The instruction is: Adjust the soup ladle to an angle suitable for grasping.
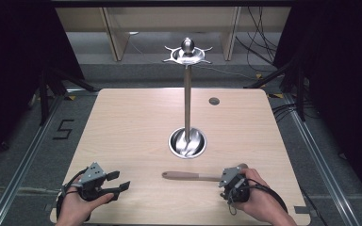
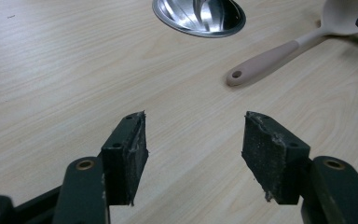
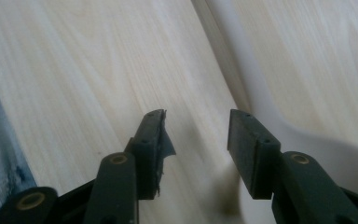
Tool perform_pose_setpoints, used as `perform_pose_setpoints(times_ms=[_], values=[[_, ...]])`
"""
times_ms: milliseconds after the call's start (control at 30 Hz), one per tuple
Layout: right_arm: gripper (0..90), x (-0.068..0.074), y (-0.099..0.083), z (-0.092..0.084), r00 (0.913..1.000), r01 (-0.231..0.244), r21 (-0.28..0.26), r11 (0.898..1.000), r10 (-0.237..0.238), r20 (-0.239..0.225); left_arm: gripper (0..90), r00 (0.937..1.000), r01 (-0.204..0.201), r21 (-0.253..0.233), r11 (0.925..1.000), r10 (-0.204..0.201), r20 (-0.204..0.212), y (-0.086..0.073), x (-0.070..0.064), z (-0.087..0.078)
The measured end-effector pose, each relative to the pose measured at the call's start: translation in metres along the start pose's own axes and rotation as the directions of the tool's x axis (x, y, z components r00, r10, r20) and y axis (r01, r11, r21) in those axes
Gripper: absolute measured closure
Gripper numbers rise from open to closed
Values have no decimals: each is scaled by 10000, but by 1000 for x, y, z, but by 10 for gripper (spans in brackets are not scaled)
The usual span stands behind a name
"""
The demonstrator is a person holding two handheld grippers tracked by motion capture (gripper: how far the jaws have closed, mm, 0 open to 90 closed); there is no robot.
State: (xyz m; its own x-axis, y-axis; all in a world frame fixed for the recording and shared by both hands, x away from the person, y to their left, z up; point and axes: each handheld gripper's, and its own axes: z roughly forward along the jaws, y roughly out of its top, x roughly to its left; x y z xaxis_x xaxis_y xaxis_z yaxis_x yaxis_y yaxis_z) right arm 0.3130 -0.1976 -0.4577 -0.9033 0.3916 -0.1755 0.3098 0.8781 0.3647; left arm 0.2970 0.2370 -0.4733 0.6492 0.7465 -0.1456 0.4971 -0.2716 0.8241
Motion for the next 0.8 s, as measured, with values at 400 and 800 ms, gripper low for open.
perform_pose_setpoints(times_ms=[400,800], values=[[545,-39,34,13,9928,1192,1157,9861,-1195,-41,390,9999,27,21,10000,-28,163,-1,0,1],[590,-49,62,25,9632,2607,1372,9556,-2478,-1044,390,9999,50,90,9999,-51,162,-1,1,1]])
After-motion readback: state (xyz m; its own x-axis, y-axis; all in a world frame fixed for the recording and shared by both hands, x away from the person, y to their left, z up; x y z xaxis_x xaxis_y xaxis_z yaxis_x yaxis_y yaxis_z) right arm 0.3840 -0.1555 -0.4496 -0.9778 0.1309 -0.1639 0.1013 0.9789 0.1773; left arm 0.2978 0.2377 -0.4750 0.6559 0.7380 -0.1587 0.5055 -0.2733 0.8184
